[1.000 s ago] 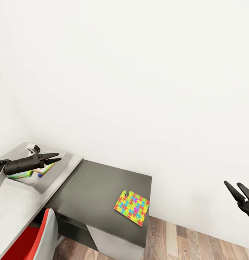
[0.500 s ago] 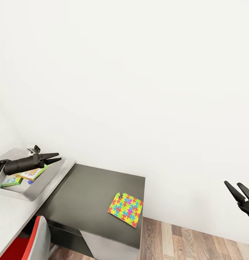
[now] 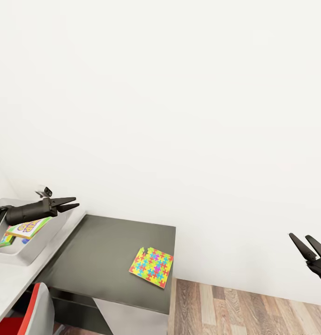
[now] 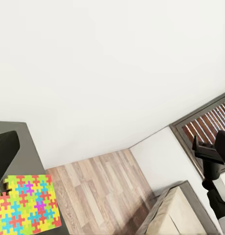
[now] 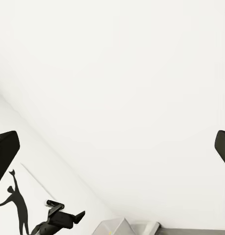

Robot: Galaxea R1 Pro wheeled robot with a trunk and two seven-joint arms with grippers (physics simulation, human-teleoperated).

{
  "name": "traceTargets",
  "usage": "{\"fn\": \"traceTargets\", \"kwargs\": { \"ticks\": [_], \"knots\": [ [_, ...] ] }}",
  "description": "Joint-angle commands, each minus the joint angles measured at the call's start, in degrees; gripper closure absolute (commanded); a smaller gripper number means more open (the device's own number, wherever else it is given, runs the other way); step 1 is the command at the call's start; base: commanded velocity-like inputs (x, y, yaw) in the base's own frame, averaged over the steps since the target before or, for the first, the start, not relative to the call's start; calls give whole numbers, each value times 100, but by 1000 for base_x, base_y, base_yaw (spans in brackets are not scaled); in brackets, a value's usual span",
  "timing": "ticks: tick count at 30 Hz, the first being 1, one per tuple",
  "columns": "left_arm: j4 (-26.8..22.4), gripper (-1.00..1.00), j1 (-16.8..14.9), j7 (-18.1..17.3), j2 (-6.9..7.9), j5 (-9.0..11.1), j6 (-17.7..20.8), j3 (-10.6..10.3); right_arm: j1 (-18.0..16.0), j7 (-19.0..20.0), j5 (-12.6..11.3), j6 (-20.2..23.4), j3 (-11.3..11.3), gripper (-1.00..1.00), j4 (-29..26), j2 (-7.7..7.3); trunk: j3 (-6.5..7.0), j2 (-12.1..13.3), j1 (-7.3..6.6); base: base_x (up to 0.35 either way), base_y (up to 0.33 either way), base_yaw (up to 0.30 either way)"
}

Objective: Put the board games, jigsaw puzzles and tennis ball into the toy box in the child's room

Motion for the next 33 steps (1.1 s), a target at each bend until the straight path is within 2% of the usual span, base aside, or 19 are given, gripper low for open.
{"fn": "traceTargets", "kwargs": {
  "ticks": [1,22,33],
  "knots": [
    [0,-100,-4,-22,2,-2,60,-1,-6,1,-19,36,1,-100,1,-2,-3,-12,4,-19,-26,-150],
    [1,-100,-4,-22,2,-2,16,-4,-6,-1,-19,27,-2,-100,1,-5,190,-12,4,-7,-3,-151],
    [3,-100,-4,-22,2,-2,15,-3,-6,-16,-26,27,-2,-100,1,-21,289,-12,4,-161,0,-152]
  ]
}}
